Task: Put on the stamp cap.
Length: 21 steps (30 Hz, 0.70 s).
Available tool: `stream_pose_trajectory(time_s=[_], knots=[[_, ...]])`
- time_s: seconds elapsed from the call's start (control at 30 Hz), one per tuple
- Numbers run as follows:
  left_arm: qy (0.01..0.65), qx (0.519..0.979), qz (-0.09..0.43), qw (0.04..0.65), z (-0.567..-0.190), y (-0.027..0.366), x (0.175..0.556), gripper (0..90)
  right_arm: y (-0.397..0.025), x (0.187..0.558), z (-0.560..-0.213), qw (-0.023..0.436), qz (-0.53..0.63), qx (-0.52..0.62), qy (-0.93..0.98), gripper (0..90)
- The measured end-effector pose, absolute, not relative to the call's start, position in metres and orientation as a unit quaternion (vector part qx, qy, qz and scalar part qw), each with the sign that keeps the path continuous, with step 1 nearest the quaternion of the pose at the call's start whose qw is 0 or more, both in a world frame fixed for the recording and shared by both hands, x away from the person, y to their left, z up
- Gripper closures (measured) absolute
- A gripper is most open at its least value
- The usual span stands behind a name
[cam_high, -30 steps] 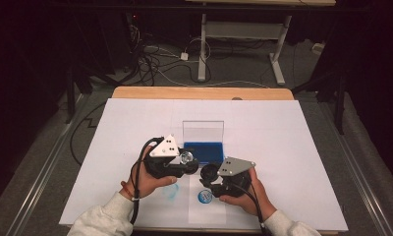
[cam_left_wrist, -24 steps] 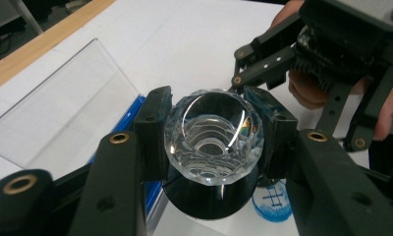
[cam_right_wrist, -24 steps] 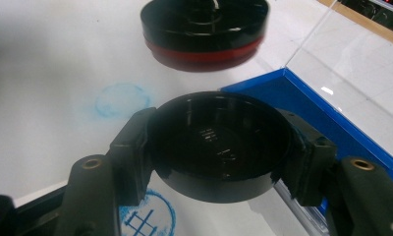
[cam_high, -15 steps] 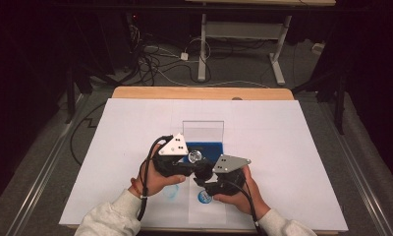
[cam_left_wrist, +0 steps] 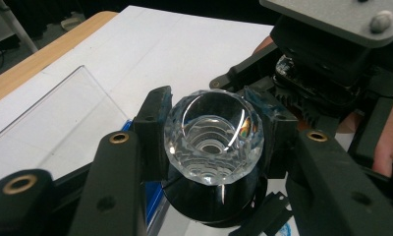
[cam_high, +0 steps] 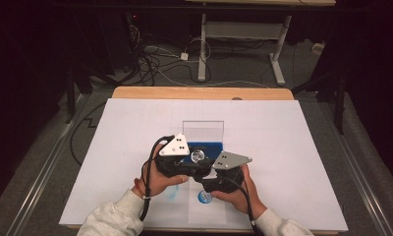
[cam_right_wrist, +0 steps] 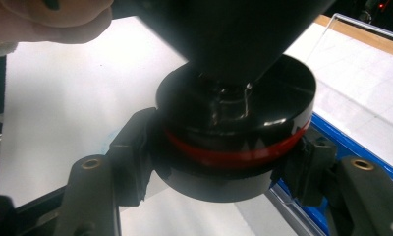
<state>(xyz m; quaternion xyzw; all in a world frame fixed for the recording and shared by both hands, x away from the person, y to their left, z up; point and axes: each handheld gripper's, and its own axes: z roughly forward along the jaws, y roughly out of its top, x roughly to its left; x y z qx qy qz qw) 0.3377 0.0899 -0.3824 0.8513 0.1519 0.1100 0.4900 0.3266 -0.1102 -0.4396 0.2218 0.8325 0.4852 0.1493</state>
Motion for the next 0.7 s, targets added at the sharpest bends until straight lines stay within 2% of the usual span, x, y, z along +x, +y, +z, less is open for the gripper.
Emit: stream_pose_trajectory(time_s=[0.43, 0.7], knots=[[0.154, 0.851, 0.097, 0.493, -0.387, 0.089, 0.338, 54.7, -0.114, 0.328, -0.441, 0.157, 0.481, 0.229, 0.832, 38.3], [0.165, 0.841, 0.054, 0.513, -0.393, 0.094, 0.343, 54.7, -0.112, 0.325, -0.442, 0.166, 0.473, 0.216, 0.838, 38.4]])
